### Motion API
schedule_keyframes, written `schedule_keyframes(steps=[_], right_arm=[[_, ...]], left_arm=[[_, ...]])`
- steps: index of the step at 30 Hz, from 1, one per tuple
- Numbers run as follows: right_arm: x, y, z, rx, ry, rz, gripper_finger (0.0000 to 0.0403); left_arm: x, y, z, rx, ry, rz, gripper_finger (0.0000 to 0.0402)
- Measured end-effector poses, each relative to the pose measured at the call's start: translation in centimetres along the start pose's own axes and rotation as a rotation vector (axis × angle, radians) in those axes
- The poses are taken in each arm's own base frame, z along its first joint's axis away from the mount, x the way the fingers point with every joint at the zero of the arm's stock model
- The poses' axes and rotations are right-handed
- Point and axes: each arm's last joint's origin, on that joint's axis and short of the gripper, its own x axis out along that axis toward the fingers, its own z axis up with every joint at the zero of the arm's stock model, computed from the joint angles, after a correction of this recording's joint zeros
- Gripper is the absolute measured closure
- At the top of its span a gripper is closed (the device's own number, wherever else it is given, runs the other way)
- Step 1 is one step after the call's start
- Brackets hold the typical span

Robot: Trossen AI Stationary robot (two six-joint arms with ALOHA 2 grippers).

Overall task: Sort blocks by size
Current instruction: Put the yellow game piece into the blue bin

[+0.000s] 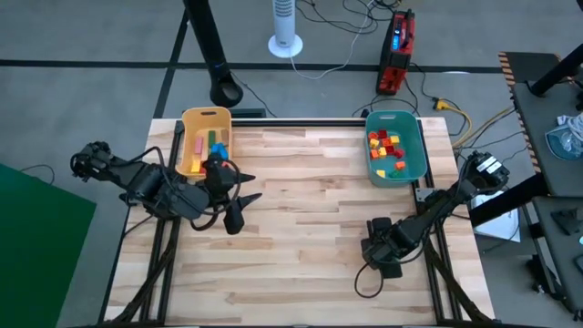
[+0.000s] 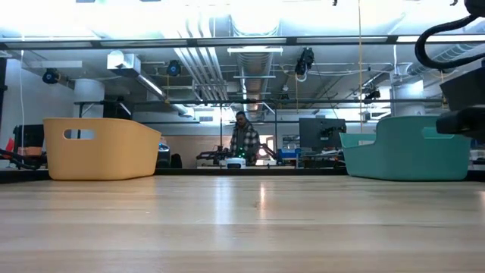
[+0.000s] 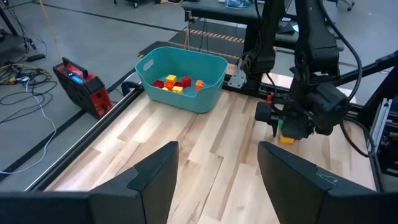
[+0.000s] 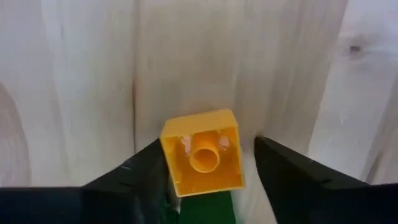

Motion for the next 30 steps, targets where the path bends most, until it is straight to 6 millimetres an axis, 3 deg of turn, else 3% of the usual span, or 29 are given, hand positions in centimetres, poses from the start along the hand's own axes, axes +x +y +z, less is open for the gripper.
schedule_keyframes(steps=[7,9,11,15,19,22,25,28,30], right_arm=[[-0.8,0.1,0.4,0.04,-0.039,0.035,0.027],[-2.1,0.1,1.7,0.104,-0.102,0.087,0.0275],[-4.9,-0.5,3.6,0.207,-0.22,0.125,0.0275],[-10.3,-4.8,7.3,0.5,-0.418,0.059,0.0275],[-15.5,-12.2,8.7,0.785,-0.494,-0.013,0.0275],[-17.6,-18.3,7.1,0.973,-0.446,-0.156,0.0275],[-18.8,-23.8,3.4,1.194,-0.317,-0.308,0.0275],[-19.0,-27.7,-1.0,1.393,-0.136,-0.415,0.0275],[-18.7,-29.4,-3.0,1.488,-0.087,-0.395,0.0274]], left_arm=[[0.0,0.0,0.1,-0.007,-0.007,-0.003,0.0194],[0.0,0.0,0.1,-0.007,-0.007,-0.003,0.0194],[0.0,0.0,0.1,-0.011,-0.011,-0.004,0.0194],[0.1,0.0,0.3,-0.023,-0.024,-0.002,0.0194],[0.3,0.3,0.5,-0.03,-0.03,0.009,0.0194],[0.4,0.4,0.6,-0.037,-0.034,0.014,0.0194],[0.3,0.4,0.9,-0.056,-0.042,0.01,0.0194],[0.0,0.5,1.5,-0.073,-0.058,0.002,0.0194],[-0.2,0.5,1.7,-0.076,-0.064,0.0,0.0194]])
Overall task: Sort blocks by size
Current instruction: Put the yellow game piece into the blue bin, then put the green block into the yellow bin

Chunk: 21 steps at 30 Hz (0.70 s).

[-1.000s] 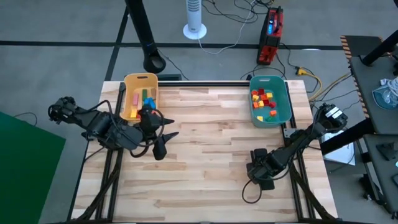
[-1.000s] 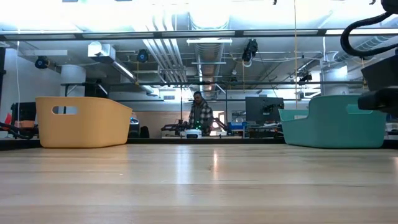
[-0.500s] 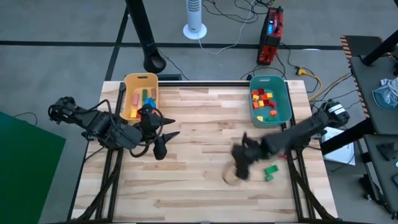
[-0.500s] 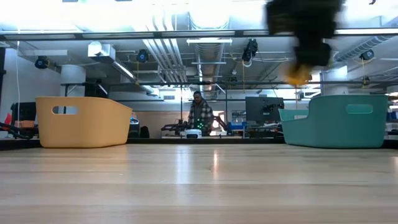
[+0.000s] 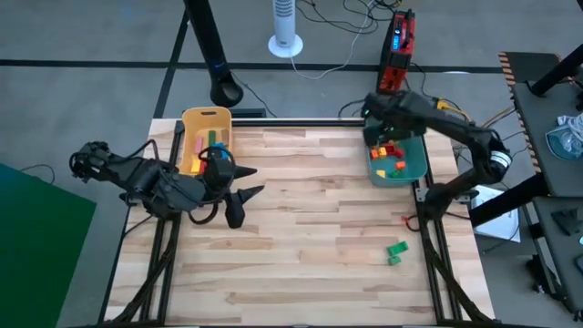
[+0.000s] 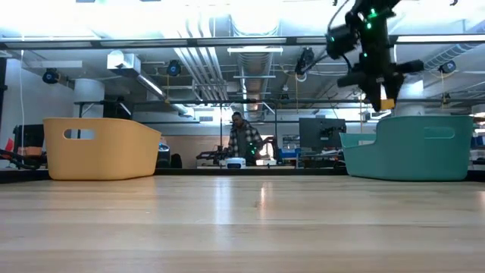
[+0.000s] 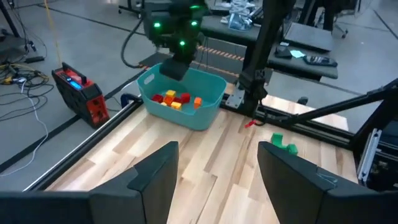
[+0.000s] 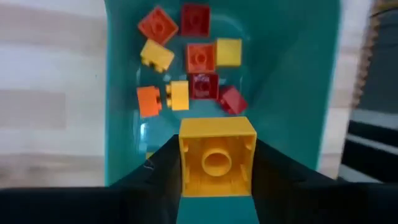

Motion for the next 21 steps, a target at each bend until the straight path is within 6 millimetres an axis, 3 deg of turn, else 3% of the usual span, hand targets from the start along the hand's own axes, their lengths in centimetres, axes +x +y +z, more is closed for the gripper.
schedule_keyframes(steps=[5,8,12,16,21], right_arm=[[0.9,-1.3,1.5,-0.009,0.011,0.043,0.0188],[0.4,-1.2,1.6,0.001,-0.007,0.055,0.0137],[-1.0,-0.5,0.9,-0.017,-0.026,0.121,0.0107],[-3.9,1.5,-2.9,-0.121,0.004,0.32,0.0106],[-7.3,4.0,-11.6,-0.226,0.088,0.475,0.0132]], left_arm=[[-0.2,0.1,0.4,0.015,-0.019,0.017,0.0194],[-0.3,0.2,0.6,0.013,-0.025,0.02,0.0194],[-0.2,0.2,0.7,0.012,-0.026,0.023,0.0194],[-0.2,0.2,0.6,0.013,-0.025,0.023,0.0194],[-0.2,0.2,0.6,0.015,-0.024,0.022,0.0194]])
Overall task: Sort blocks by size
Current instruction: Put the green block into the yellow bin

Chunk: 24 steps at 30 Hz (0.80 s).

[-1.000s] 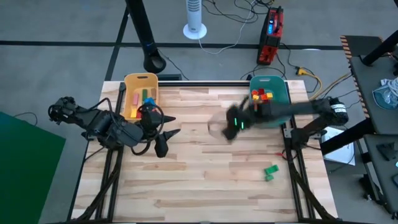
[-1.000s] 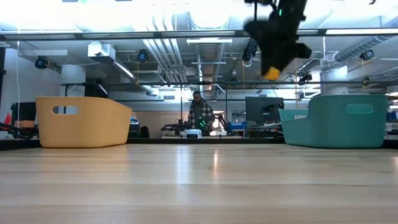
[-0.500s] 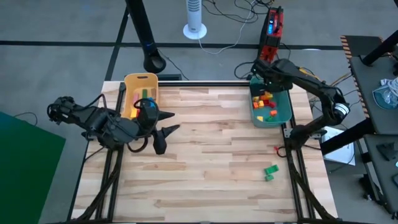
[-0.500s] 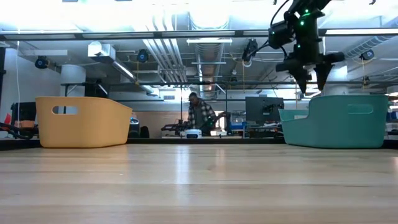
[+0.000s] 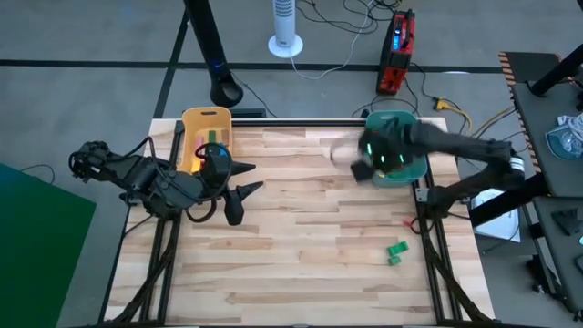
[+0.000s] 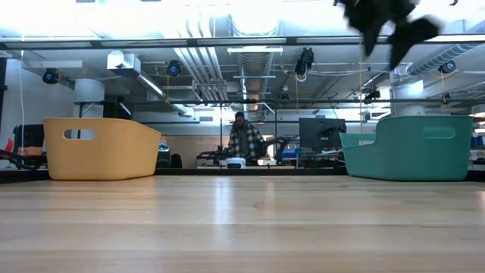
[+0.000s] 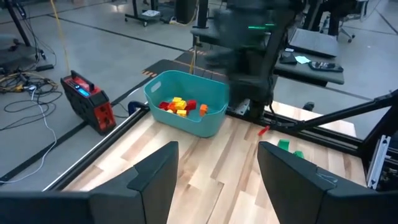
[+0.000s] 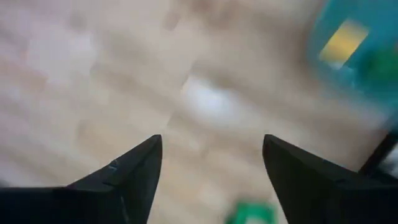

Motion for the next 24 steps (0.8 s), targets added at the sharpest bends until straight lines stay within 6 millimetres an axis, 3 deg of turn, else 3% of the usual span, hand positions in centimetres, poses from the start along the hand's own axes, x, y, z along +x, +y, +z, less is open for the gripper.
schedule_keyframes(steps=[6,11,16,24], right_arm=[[0.1,3.6,-10.6,0.008,0.137,0.011,0.0171],[0.6,4.0,-16.7,0.065,0.183,-0.07,0.0201],[2.5,4.2,-19.1,0.063,0.204,-0.185,0.0212],[8.1,4.8,-19.5,-0.008,0.273,-0.339,0.019]], left_arm=[[0.0,0.0,0.0,0.038,0.001,-0.001,0.0194],[0.0,0.0,0.0,0.094,0.002,-0.001,0.0194],[0.0,0.0,0.0,0.105,0.002,-0.001,0.0194],[0.1,-0.1,-0.1,0.128,0.007,-0.002,0.0194]])
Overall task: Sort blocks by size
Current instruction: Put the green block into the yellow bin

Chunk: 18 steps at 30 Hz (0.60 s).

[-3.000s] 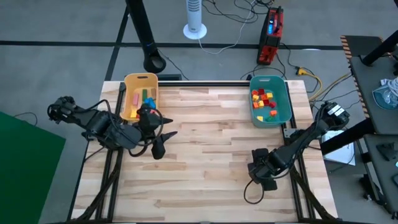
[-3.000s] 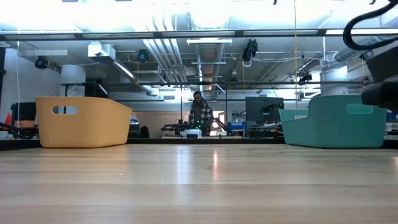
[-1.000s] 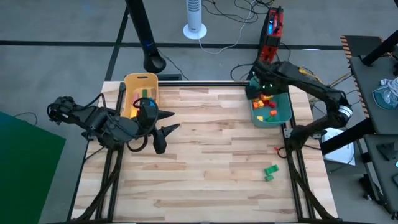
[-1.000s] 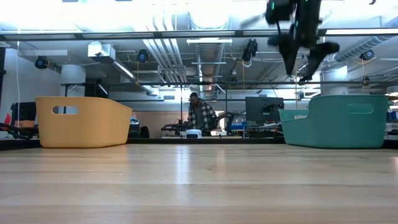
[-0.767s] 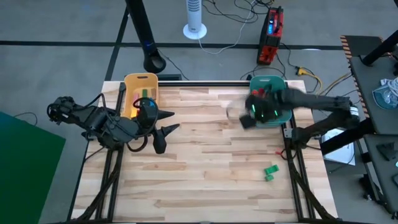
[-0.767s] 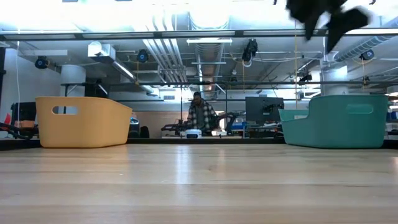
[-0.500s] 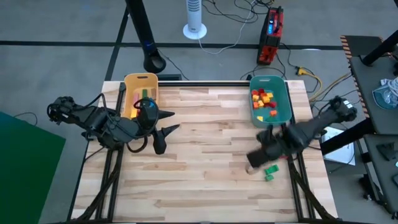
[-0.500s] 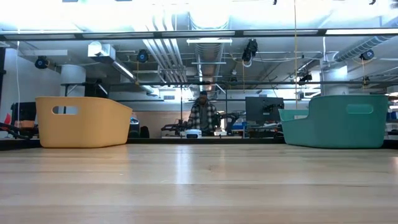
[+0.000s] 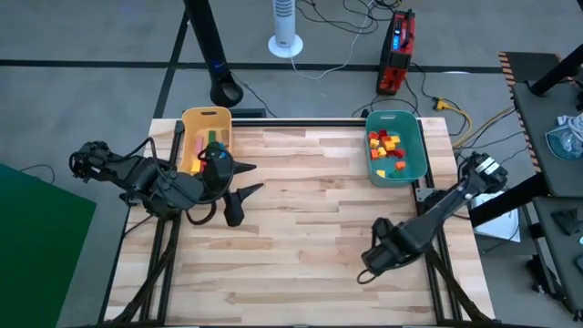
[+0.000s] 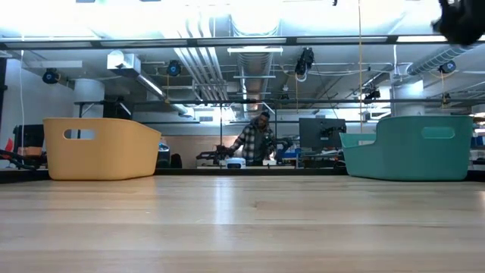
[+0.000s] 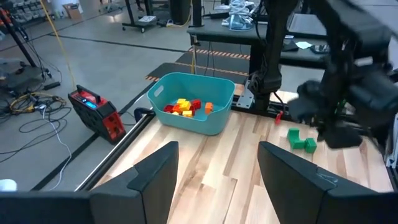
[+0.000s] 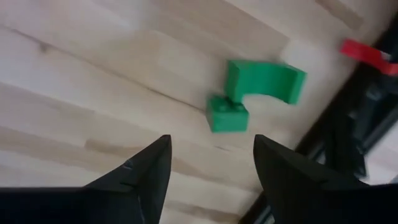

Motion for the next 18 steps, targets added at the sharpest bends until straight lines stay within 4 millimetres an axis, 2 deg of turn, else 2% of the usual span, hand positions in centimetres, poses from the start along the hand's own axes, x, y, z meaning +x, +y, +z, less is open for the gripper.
schedule_keyframes(steps=[5,9,13,18], right_arm=[[3.2,0.5,1.8,-0.021,0.025,-0.012,0.0176],[5.5,-0.5,3.4,-0.01,0.081,-0.088,0.0169],[7.0,-1.1,4.3,-0.009,0.101,-0.081,0.0166],[8.4,-0.5,4.6,-0.004,0.13,0.02,0.0177]], left_arm=[[0.0,0.0,0.0,0.0,0.0,0.0,0.0194],[0.2,-0.1,-0.1,0.002,0.003,0.001,0.0194],[0.4,-0.3,-0.2,0.009,0.008,0.003,0.0194],[0.5,-0.5,-0.3,0.003,0.02,-0.021,0.0194]])
